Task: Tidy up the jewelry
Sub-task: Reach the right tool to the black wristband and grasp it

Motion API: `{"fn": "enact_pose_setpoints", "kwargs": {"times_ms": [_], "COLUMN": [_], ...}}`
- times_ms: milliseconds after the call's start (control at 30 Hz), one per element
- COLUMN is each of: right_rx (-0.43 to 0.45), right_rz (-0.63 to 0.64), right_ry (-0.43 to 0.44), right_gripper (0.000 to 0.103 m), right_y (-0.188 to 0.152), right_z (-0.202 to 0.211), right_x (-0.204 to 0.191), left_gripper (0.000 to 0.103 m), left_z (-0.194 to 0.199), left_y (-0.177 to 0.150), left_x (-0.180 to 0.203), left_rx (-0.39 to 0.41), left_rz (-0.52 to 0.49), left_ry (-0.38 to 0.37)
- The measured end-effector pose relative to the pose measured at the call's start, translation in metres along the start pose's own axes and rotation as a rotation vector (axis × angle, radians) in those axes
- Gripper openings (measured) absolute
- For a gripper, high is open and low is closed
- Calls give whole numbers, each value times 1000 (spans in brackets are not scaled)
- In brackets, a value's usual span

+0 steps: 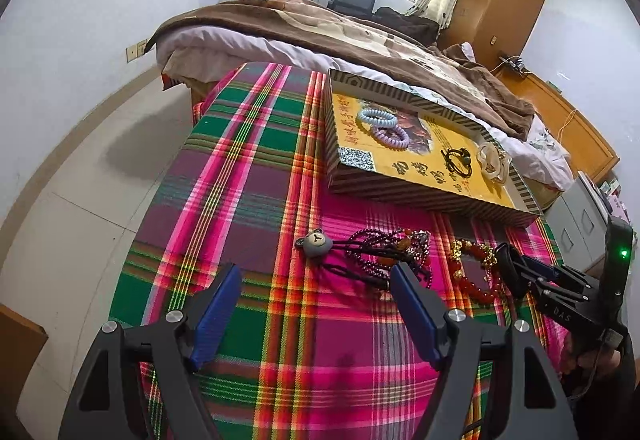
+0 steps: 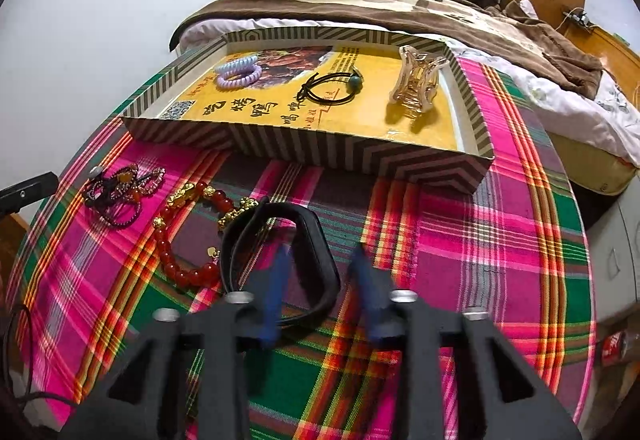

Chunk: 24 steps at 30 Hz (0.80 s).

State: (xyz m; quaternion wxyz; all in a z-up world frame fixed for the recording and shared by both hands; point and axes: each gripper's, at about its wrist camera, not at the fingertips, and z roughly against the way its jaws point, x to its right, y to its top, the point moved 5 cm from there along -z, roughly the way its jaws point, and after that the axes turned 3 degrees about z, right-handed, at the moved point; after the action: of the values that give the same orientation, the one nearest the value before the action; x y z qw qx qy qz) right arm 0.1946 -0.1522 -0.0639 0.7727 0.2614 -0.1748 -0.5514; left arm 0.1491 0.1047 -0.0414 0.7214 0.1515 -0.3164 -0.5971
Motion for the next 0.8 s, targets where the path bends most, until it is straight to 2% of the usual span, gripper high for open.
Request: {"fn": "enact_pose_setpoints", "kwargs": {"times_ms": [67, 233, 500, 667, 800], "right_rx": [1, 30, 81, 80, 86], "right_rz": [-5, -45, -145, -165, -166], "right_ry": [11, -4, -39, -40, -32], "right_gripper": [15, 13, 13, 13, 13], "right_y": [-1, -4, -10, -10, -9], "right_z": [2, 12, 34, 32, 31], "right_x": [1, 12, 40, 44, 43], "left_gripper": [76, 76, 76, 76, 76], "left_z": [-2, -12, -32, -48, -53], "left_y": [-1, 1, 11, 18, 17], "left_x": [1, 0, -10, -10, -3], "left_rx": [-6, -33, -42, -55, -53], "left_rz": [-6, 15, 53, 50, 10], "left_ry": [-4, -11, 60, 101, 129]}}
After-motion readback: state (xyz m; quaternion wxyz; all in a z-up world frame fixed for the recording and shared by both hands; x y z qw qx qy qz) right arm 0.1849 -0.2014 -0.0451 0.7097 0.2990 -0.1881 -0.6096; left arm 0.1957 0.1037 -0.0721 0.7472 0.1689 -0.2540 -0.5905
